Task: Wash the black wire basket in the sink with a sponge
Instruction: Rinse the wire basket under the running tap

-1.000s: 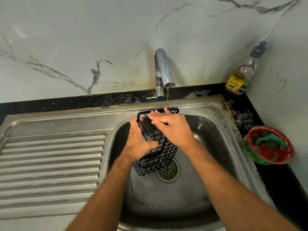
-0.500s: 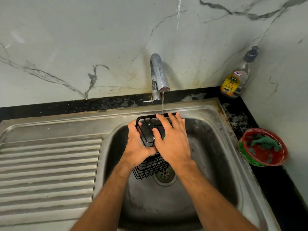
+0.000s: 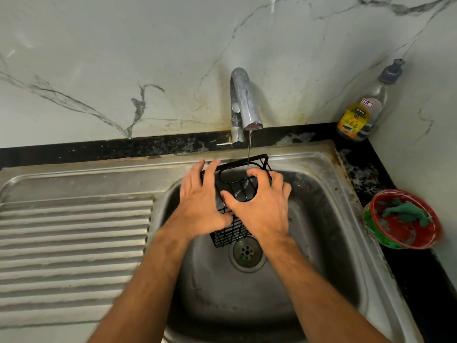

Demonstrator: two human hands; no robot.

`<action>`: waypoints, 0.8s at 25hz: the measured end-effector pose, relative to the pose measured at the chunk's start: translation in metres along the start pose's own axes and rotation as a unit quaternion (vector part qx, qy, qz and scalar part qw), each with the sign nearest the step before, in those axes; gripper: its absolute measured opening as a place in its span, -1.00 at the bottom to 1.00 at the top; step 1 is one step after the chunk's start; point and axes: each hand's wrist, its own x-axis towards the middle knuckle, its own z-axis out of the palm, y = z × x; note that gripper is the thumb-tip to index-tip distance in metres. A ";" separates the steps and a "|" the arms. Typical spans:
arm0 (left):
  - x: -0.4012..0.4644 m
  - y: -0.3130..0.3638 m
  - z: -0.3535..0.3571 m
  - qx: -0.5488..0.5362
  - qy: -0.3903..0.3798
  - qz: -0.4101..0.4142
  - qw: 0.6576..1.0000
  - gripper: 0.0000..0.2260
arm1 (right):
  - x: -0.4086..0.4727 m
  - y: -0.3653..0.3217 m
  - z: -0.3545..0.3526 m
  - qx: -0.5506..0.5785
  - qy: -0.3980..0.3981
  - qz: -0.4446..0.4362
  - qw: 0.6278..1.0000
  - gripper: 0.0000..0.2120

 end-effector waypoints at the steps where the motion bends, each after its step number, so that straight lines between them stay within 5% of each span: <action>1: 0.003 0.007 -0.005 0.106 0.001 -0.007 0.994 0.13 | 0.003 0.001 -0.002 -0.011 0.003 -0.004 1.000 -0.18; 6: 0.008 0.031 -0.013 0.290 0.032 0.055 0.955 -0.09 | -0.003 0.011 -0.010 -0.016 -0.048 -0.037 0.998 -0.06; 14: 0.007 0.011 -0.014 0.140 -0.041 -0.010 0.989 -0.11 | -0.011 0.015 -0.017 0.038 -0.153 -0.067 0.985 0.16; 20: -0.003 0.018 -0.011 0.211 -0.060 -0.009 0.976 -0.11 | -0.024 0.024 -0.015 0.079 -0.150 -0.041 0.985 0.11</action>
